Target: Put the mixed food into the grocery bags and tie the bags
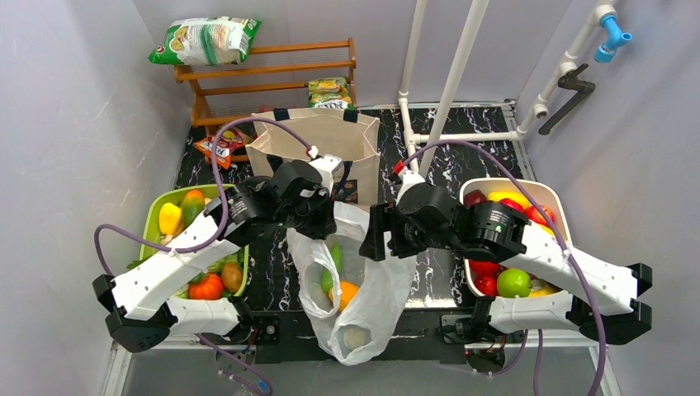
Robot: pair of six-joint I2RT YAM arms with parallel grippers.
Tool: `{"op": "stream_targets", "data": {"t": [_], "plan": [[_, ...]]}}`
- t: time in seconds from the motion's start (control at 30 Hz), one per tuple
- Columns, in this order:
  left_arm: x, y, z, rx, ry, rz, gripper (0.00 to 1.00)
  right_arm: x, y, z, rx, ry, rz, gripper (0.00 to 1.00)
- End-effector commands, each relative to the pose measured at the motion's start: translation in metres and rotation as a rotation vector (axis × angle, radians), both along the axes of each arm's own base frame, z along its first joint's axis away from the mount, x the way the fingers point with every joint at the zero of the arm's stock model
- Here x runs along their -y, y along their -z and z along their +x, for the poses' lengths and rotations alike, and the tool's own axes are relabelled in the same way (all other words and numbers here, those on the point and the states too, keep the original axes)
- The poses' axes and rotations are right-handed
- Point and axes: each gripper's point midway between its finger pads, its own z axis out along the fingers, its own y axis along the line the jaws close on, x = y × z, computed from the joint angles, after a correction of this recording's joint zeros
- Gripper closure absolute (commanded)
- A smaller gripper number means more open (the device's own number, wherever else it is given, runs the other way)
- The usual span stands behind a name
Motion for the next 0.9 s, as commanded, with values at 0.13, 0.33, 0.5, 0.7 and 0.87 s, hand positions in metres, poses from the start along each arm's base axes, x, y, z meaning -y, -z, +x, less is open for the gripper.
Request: {"op": "stream_targets", "data": {"t": [0.13, 0.33, 0.5, 0.7, 0.87], "plan": [[0.004, -0.014, 0.005, 0.004, -0.059, -0.049, 1.0, -0.02, 0.014, -0.016, -0.142, 0.067, -0.039, 0.15], [0.001, -0.018, 0.003, 0.013, -0.059, -0.072, 1.0, -0.011, 0.041, -0.009, -0.14, 0.121, -0.15, 0.18], [-0.002, -0.02, 0.002, 0.022, -0.06, -0.069, 1.0, -0.005, 0.061, -0.013, -0.154, 0.104, -0.234, 0.24], [-0.012, -0.022, -0.001, 0.032, -0.069, -0.06, 1.0, 0.023, 0.087, -0.011, -0.112, 0.105, -0.349, 0.28], [-0.023, -0.021, -0.005, 0.037, -0.085, -0.044, 1.0, 0.043, 0.083, -0.002, -0.012, 0.078, -0.379, 0.37]]}}
